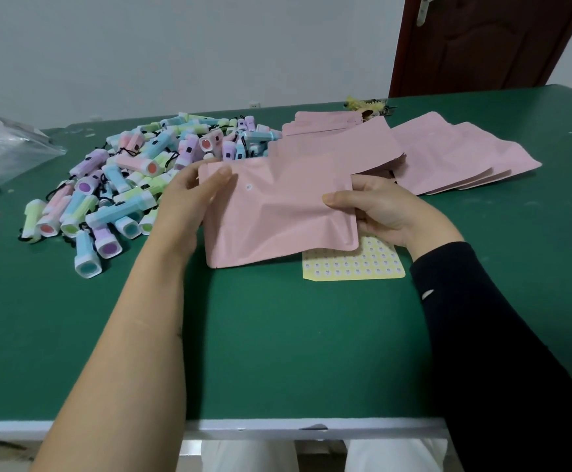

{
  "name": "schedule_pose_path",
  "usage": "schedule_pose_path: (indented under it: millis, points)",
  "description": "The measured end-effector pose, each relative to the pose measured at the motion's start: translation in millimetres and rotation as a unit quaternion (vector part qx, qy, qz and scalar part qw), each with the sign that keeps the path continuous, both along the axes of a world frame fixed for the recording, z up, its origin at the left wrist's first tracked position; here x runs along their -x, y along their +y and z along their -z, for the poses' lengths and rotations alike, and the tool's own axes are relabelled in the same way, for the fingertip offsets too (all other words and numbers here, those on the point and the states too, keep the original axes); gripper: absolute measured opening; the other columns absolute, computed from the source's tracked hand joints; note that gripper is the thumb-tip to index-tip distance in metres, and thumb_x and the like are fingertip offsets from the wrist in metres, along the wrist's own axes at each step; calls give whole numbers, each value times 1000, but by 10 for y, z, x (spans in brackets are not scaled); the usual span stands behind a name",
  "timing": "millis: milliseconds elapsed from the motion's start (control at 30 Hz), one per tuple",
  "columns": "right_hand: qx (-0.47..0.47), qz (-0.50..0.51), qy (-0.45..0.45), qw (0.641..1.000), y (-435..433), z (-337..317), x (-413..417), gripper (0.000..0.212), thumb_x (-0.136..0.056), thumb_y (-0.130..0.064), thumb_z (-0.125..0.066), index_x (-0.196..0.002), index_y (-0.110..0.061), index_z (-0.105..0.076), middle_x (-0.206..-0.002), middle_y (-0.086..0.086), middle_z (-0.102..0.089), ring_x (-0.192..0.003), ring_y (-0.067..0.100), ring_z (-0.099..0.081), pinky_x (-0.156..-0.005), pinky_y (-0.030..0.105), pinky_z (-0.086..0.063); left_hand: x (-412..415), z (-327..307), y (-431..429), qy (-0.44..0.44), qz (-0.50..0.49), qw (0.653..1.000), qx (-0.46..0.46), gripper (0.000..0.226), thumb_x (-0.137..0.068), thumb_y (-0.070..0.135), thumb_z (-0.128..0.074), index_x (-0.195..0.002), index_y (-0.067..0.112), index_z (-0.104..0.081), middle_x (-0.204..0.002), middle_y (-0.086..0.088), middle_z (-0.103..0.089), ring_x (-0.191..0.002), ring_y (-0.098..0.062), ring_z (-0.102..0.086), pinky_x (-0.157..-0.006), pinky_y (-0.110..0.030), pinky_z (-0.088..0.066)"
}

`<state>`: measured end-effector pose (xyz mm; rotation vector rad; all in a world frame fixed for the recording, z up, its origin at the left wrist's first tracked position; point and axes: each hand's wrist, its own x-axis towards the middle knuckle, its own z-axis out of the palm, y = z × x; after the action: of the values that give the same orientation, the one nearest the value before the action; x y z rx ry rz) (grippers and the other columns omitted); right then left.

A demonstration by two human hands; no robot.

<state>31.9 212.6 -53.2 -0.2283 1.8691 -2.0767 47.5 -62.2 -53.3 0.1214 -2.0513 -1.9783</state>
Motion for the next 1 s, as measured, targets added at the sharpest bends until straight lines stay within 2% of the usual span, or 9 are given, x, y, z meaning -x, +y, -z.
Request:
schedule_pose_path:
  millis: [133,233,333,400,533,667,800,933,1000]
  points:
    - [2,-1,7,1000,-2,-5,-2,20,-82,-9,-73,-101,-14,-71,-99,3,-76,-87,15,-73,-67,24,-57,-23,-38,9,19,-23,1000,-3,12,-85,20,-76,-93,29,-74,-93,9,-76,-82,-5,-71,-68,-19,-54]
    - [7,16,9,1000,-7,0,4,18,-81,-9,-74,-99,-14,-71,-96,2,-76,-85,15,-73,-66,24,-57,-18,-17,6,8,-43,999,-13,11,-88,24,-72,-99,28,-73,-94,10,-75,-80,-5,-69,-72,-23,-54]
    - [91,89,-3,992,72,-13,48,18,-83,-8,-73,-100,-10,-69,-95,3,-76,-86,17,-73,-68,26,-58,1,17,72,-23,-35,999,-16,24,-93,33,-65,-117,26,-66,-101,9,-69,-79,-6,-61,-76,-26,-49]
    - [179,142,-30,973,130,-32,79,22,-85,-7,-71,-106,-10,-66,-99,4,-76,-90,18,-72,-72,28,-58,27,63,198,-30,-27,999,-7,26,-95,30,-64,-120,23,-63,-91,9,-64,-70,-2,-56,-71,-23,-43]
    - [338,195,-77,918,156,-57,109,34,-87,-5,-69,-119,-7,-60,-108,9,-74,-92,20,-73,-71,30,-59,17,166,563,-12,-15,989,144,14,-94,20,-63,-107,23,-66,-89,9,-67,-77,-2,-61,-69,-10,-45]
    - [396,224,-67,888,204,-120,113,25,-88,-4,-68,-112,-6,-62,-96,9,-76,-86,21,-74,-68,30,-59,-83,234,801,13,76,940,333,14,-93,23,-63,-102,32,-67,-96,19,-67,-87,8,-59,-77,-5,-41]
    - [428,249,-40,868,353,-181,146,24,-88,-3,-66,-111,-6,-63,-103,11,-75,-95,22,-72,-78,33,-59,-134,294,898,15,145,879,453,23,-93,30,-62,-115,30,-68,-110,18,-66,-104,-3,-58,-93,-28,-46]
    - [436,289,-12,852,532,-230,231,12,-90,-4,-64,-102,-7,-65,-95,10,-76,-88,22,-74,-73,33,-60,-111,297,910,6,148,879,453,24,-92,33,-63,-116,31,-67,-117,17,-66,-108,-6,-58,-101,-37,-46]
    - [411,327,4,851,614,-222,297,10,-91,-4,-64,-100,-9,-65,-97,7,-76,-91,21,-73,-80,36,-59,-101,302,921,3,146,877,457,23,-92,34,-62,-115,32,-67,-117,18,-65,-110,-7,-56,-102,-42,-44]
